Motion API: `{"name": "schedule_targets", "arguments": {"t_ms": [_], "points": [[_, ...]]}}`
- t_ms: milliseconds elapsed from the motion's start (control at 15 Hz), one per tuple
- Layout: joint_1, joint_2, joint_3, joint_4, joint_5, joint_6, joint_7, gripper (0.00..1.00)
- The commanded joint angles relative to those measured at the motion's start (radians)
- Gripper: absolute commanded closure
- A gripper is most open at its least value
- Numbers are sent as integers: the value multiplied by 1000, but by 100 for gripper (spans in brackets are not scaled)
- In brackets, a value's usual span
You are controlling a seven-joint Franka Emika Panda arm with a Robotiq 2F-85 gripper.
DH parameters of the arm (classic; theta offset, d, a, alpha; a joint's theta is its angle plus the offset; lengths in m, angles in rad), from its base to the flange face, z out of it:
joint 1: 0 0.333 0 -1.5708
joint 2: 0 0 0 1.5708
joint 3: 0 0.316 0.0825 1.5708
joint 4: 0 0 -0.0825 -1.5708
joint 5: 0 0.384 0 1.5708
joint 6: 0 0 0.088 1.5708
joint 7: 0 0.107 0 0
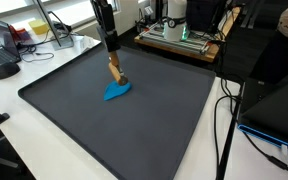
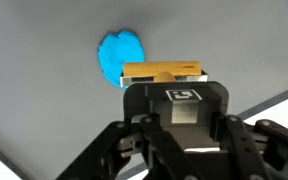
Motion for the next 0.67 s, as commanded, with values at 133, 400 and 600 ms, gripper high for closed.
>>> {"name": "schedule_targets", "arguments": {"t_ms": [133,400,600], "points": [[55,-25,7,-25,-136,12,373,77],[98,-12,16,-12,-269,-22,672,77],[126,-4,33,-6,-336,-59,867,77]]}}
